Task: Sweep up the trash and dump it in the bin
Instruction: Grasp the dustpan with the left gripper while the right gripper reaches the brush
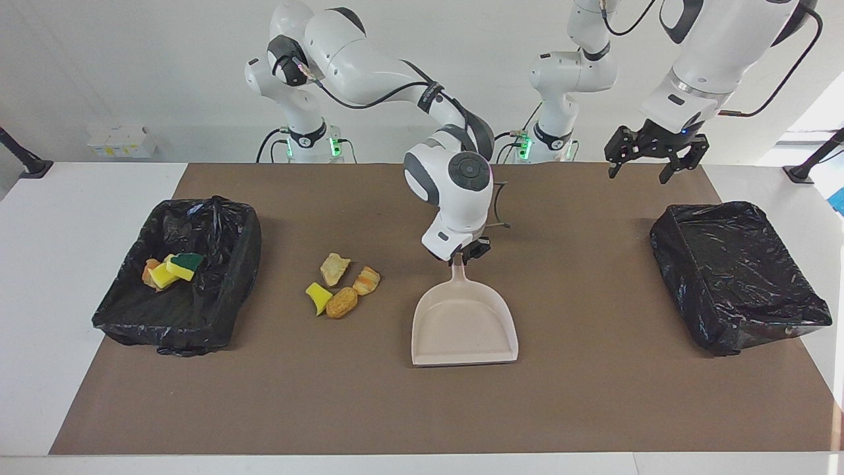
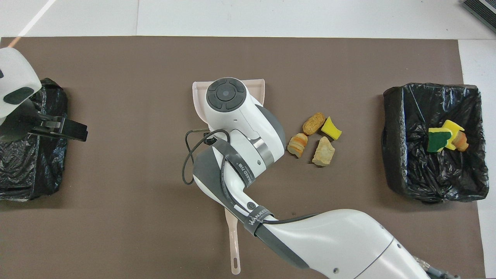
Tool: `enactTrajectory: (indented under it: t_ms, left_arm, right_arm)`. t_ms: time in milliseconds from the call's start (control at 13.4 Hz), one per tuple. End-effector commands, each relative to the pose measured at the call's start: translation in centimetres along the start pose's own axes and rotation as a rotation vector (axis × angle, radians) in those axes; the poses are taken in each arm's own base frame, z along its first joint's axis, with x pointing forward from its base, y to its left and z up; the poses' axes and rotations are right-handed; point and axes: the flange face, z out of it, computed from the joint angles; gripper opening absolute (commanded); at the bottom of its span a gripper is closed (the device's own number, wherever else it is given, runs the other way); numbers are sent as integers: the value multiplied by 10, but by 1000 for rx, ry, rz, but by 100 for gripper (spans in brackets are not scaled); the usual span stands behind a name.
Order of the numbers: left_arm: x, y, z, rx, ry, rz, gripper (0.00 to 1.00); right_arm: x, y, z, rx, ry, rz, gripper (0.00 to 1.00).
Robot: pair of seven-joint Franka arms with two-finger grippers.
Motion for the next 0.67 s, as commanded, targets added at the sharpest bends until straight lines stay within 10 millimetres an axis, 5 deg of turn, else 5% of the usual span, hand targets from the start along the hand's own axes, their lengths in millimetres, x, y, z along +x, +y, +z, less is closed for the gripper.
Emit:
enactTrajectory:
  t_ms: [0, 374, 599]
  left_arm:
    - [-1, -3, 4, 5, 3, 34, 100]
    - [19, 4, 26, -16, 46, 52, 100]
    - [43, 9, 42, -71, 120, 45, 100]
  right_arm:
    - [-5, 3, -7, -5, 3, -36, 100]
    - [-32, 17, -43, -24, -77, -10, 100]
    - [-90, 10, -54, -78, -107, 12, 100]
